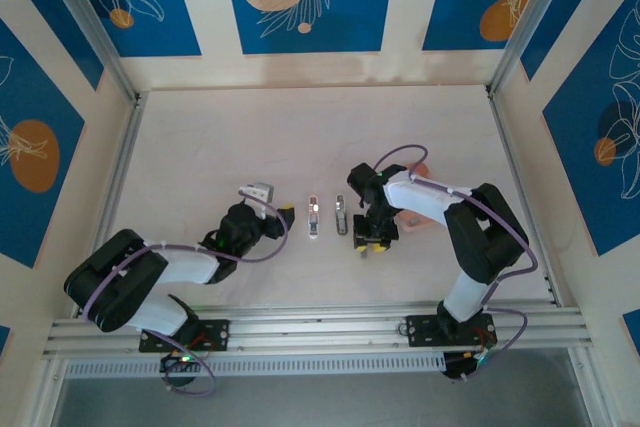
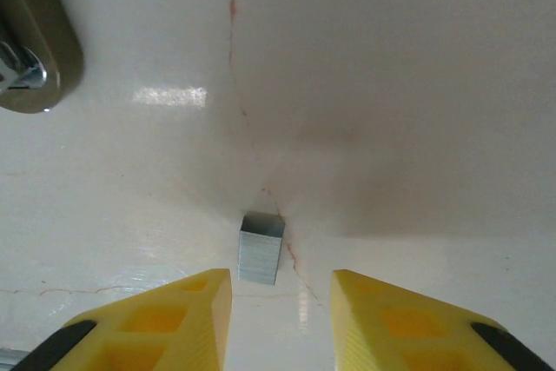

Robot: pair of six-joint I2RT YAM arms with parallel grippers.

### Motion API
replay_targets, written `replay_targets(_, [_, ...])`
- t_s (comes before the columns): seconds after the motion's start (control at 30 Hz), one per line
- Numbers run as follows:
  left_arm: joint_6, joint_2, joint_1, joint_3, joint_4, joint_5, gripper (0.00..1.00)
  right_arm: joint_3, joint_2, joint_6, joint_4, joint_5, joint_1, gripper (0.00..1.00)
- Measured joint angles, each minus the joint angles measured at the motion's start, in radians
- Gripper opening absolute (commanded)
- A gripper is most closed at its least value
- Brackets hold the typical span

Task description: Load the staples into the stapler

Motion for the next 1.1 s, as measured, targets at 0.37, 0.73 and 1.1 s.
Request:
replay_targets(0.37, [-0.003,0.047,0.000,-0.001,0.049,0.001,0.76,0.014,0.042,0.010,0.000,-0.009,0.019,0.30])
replay_targets(0.73, [-0.022,0.085,0.000,-0.006,0.103,0.007,0.76,0.021,0.076,0.015,0.012,-0.011,0.020,0.22])
replay_targets(1.1, [-0.022,0.090,0.000,-0.013,0.127,0.009,0.76,0.047,0.104,0.038,-0.012,0.016,0.039,0.20])
